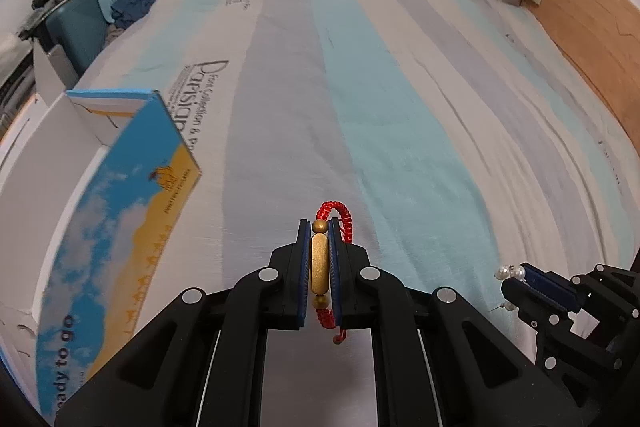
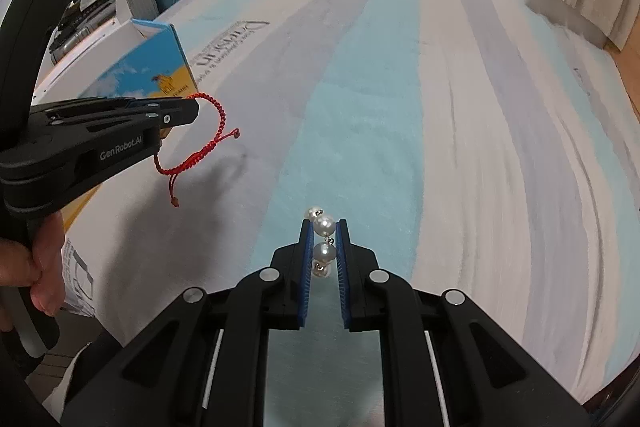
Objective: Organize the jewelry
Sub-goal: 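Carry both held items over the white cardboard box with both tools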
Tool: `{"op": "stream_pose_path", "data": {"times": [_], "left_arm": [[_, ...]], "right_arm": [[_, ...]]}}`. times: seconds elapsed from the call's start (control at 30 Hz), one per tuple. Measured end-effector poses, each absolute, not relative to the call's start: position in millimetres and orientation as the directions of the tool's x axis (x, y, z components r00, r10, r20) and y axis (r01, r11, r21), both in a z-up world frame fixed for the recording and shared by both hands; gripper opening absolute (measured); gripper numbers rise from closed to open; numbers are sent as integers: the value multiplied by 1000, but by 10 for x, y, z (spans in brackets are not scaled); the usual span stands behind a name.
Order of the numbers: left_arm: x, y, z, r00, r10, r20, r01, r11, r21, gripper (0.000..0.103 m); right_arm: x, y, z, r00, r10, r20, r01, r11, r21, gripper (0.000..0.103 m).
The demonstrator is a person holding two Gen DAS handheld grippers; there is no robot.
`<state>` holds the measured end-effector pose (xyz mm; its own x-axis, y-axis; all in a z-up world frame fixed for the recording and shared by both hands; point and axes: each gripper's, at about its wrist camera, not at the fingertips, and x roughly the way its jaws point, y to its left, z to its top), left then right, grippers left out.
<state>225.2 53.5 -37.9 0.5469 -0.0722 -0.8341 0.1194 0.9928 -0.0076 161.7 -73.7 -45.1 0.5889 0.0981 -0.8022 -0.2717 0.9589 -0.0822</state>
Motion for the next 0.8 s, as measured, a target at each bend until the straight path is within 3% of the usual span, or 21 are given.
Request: {"op": "stream_pose_path", "data": {"times": [0.8], "left_arm": [[1945, 1618, 456, 634, 36, -773, -18, 999, 32, 8]], "right_arm": [[1685, 412, 220, 660, 205, -723, -403, 909, -110, 10]]}}
